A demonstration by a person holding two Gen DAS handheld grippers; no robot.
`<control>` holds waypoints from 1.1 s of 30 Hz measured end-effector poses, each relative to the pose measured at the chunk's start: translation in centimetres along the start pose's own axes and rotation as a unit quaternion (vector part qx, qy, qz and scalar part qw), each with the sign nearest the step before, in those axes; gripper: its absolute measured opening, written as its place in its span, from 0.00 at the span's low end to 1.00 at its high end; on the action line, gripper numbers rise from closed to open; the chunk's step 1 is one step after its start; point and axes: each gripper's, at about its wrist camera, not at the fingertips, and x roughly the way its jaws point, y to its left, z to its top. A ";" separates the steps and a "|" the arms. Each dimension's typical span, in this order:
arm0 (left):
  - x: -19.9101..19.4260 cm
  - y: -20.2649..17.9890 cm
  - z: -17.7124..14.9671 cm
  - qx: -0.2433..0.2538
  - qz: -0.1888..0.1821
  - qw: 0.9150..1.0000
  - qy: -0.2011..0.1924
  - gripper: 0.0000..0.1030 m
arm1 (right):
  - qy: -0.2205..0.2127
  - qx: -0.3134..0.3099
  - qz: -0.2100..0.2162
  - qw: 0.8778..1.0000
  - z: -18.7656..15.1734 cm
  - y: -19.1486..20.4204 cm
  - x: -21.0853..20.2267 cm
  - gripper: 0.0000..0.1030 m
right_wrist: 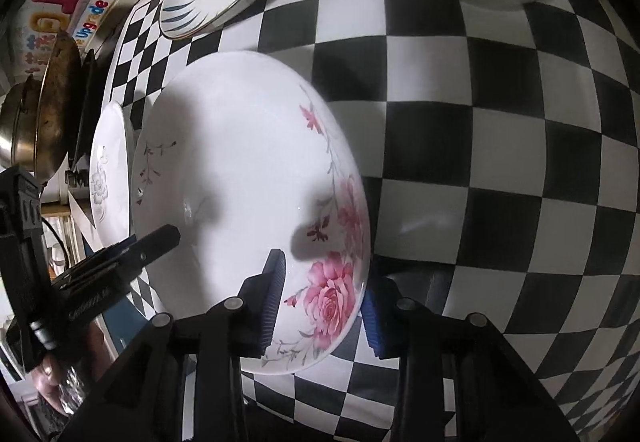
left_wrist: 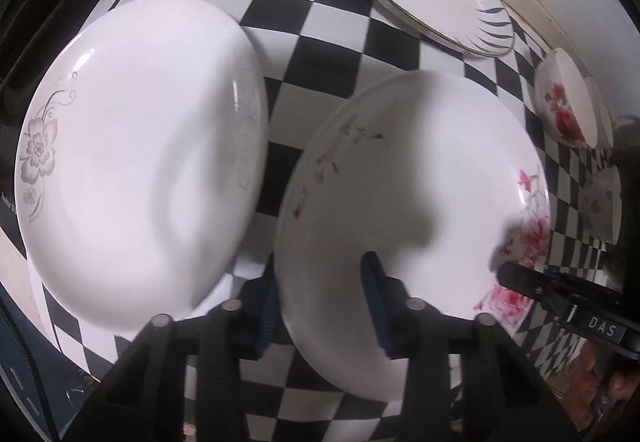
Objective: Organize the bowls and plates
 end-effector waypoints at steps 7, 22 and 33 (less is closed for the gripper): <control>0.1 -1.0 0.1 0.027 0.027 0.999 -0.025 0.25 | -0.037 0.001 -0.002 0.999 -1.2 -1.1 -0.6 0.17; -0.5 -9.0 -1.4 0.108 0.036 0.993 -0.039 0.25 | -0.094 0.019 -0.027 0.995 -6.8 -6.5 -7.0 0.17; 1.7 -11.7 -3.3 0.147 0.048 0.988 -0.014 0.24 | -0.091 0.066 -0.022 0.993 -11.2 -11.9 -7.5 0.14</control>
